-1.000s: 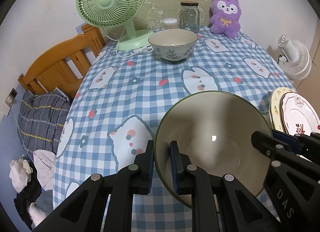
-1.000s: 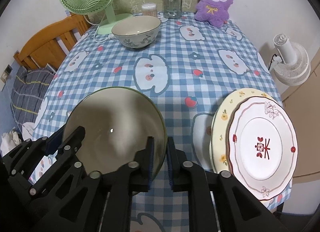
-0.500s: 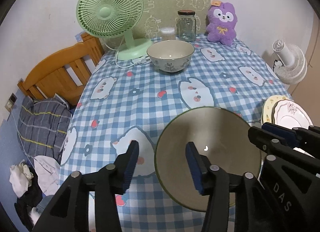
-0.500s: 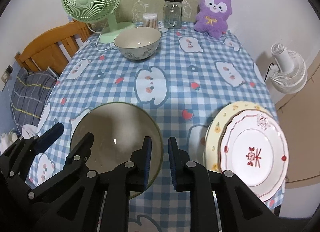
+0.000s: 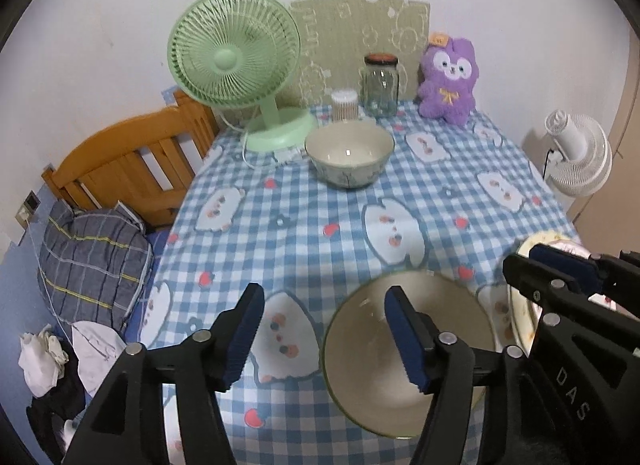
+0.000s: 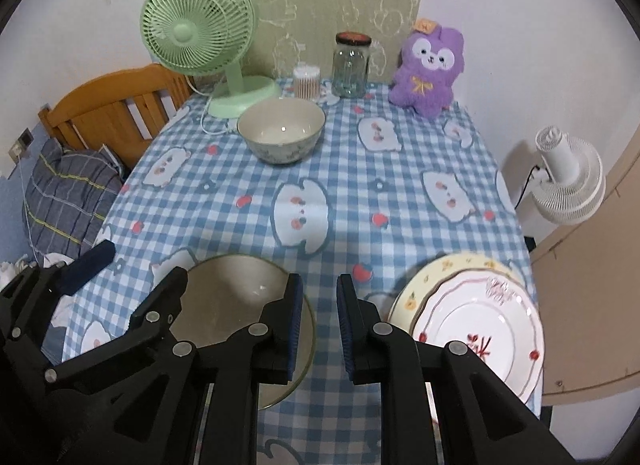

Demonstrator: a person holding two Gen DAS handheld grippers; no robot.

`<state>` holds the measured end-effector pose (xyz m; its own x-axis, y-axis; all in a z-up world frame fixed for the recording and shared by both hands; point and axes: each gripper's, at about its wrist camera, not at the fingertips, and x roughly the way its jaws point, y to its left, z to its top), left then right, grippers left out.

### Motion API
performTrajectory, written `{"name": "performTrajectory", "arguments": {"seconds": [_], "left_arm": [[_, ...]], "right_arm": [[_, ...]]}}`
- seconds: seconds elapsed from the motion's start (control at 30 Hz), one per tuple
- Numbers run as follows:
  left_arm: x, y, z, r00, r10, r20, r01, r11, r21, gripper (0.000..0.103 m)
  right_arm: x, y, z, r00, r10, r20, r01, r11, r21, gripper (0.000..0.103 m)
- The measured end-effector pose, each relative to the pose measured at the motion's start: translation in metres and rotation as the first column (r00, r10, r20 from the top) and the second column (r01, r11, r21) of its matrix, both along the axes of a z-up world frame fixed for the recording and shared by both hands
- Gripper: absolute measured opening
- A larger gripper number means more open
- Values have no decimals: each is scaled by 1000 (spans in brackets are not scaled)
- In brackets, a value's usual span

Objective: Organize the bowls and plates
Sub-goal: 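Open both tools to release the small bowl, then move both tools to the remaining small patterned bowl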

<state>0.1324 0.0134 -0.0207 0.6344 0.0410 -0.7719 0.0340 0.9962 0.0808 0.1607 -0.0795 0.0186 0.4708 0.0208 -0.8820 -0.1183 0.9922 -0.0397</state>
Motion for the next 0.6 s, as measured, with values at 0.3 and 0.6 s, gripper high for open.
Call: {"name": "performTrajectory", "arguments": {"seconds": [0.3,0.6], "left_arm": [[17,0,25,1000,16,27,-16,1000,-16,71],[45,-4,33,999,15,29,-15,1000,-26,77]], "right_arm": [[11,-2,16,999,40,28,-39,999,-28,21],[38,-12,24,998,35,48,-34,999,-8,21]]}}
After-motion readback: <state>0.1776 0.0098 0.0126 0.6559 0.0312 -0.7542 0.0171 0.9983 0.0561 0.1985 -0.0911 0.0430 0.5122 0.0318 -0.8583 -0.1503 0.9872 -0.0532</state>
